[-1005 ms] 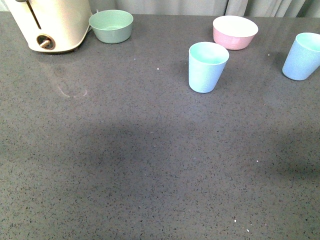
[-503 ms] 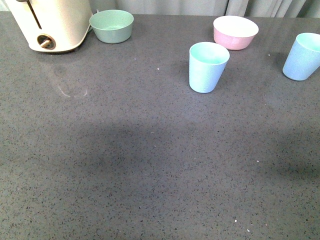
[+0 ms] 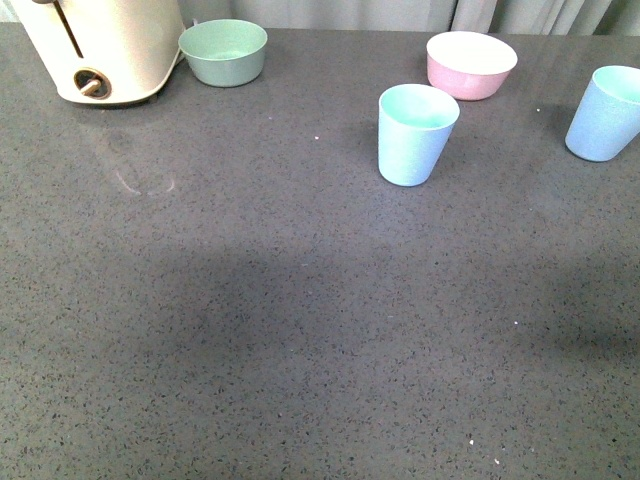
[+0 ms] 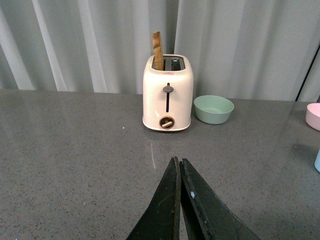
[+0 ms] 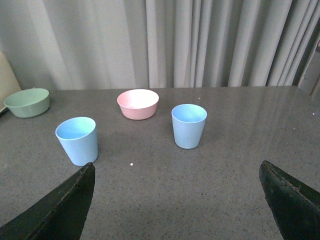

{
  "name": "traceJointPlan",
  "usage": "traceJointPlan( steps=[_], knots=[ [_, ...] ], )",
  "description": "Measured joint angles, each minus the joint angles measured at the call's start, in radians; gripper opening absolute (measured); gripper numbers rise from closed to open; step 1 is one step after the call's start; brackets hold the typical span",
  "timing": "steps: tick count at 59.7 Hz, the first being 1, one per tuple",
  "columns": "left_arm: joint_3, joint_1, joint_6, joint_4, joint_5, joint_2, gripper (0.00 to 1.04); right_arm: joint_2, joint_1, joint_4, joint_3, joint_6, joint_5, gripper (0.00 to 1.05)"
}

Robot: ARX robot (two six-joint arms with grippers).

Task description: Stack blue cups with both arms

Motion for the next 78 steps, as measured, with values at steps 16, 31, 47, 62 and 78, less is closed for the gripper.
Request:
traceJointPlan(
  steps=[16,31,47,62,78],
  knots=[
    [0.000,0.000,0.000,-0.001,0.000,0.000,0.02,0.000,0.000,0.000,0.000,0.000,0.000,0.96],
    [0.000,0.000,0.000,-0.001,0.000,0.000,0.28,0.000,0.000,0.000,0.000,0.000,0.000,0.96],
    [0.000,0.000,0.000,-0.001,0.000,0.000,0.93,0.547,-0.225,-0.238,0.296,-0.163,-0.362,0.96],
    [0.000,0.000,0.002,-0.001,0.000,0.000,0.96,1.257,-0.345,0.037,0.613,-0.719,-0.351,0.96],
    [0.000,0.000,0.002,-0.001,0.000,0.000,0.96,1.681,-0.291,-0.092,0.965,-0.885,-0.362,0.96]
  ],
)
